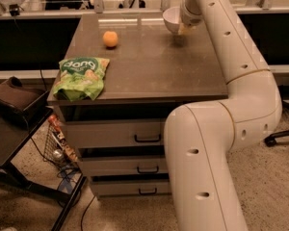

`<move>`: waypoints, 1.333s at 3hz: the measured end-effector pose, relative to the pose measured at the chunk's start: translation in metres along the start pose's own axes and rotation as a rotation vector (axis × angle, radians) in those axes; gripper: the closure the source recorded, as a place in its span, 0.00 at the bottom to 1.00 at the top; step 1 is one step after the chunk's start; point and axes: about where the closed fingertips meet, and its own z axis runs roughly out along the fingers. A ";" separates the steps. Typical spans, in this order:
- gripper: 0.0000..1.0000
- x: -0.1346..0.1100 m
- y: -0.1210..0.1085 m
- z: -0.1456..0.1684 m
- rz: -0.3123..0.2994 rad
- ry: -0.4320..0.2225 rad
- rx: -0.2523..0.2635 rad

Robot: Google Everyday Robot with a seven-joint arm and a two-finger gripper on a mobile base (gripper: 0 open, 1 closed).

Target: Move white bowl near green rice chip bag

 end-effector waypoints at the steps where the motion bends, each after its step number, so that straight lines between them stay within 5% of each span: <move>1: 1.00 0.000 -0.013 -0.076 -0.052 0.036 0.015; 2: 1.00 -0.007 -0.016 -0.125 -0.090 0.001 0.028; 3: 1.00 -0.024 -0.009 -0.164 -0.153 -0.129 0.042; 4: 1.00 -0.024 -0.010 -0.164 -0.153 -0.129 0.042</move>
Offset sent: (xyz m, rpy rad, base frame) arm -0.2147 0.0234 0.0981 -0.0488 -0.0716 0.1249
